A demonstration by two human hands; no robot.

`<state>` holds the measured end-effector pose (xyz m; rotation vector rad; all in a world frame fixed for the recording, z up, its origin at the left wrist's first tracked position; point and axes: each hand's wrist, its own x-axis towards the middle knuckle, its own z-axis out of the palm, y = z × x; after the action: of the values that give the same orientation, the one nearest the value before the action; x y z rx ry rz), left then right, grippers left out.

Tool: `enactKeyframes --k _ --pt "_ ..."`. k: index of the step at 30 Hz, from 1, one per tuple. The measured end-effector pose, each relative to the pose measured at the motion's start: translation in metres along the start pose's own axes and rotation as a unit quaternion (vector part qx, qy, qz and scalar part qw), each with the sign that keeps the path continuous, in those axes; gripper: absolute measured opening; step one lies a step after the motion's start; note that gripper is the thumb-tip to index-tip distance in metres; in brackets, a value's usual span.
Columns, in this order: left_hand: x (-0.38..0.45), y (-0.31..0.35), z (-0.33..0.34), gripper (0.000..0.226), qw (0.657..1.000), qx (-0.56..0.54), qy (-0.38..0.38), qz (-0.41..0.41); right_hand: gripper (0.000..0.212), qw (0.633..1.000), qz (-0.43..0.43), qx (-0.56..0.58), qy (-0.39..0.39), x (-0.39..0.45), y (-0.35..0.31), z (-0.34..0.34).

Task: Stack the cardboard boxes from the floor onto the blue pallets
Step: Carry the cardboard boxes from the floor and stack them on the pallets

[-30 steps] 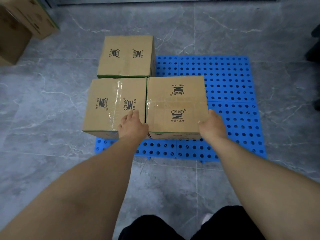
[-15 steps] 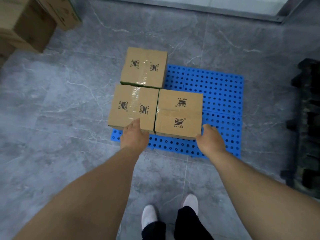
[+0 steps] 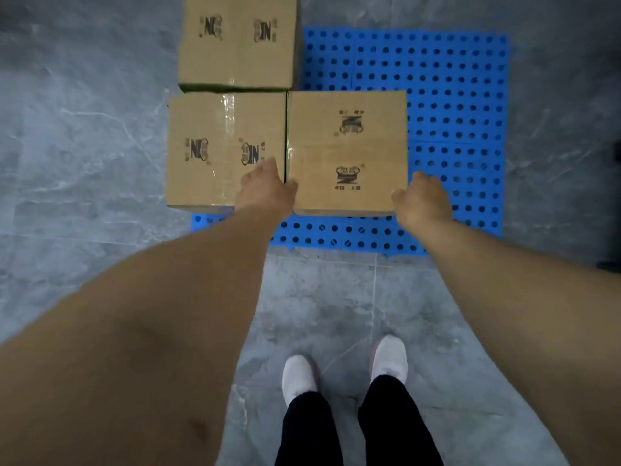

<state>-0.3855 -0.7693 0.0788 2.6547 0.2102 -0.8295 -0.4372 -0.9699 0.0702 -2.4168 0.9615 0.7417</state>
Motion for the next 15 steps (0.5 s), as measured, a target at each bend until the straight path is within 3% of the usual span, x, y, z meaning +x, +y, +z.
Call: enactKeyframes --k 10,15 --pt "0.073 -0.035 0.061 0.037 0.994 0.1 0.018 0.03 0.037 0.995 0.038 0.091 0.025 0.068 0.026 0.066" --pt "0.072 -0.041 0.07 0.047 0.992 0.11 0.034 0.045 0.034 0.988 0.044 0.142 0.048 0.07 0.029 0.077"
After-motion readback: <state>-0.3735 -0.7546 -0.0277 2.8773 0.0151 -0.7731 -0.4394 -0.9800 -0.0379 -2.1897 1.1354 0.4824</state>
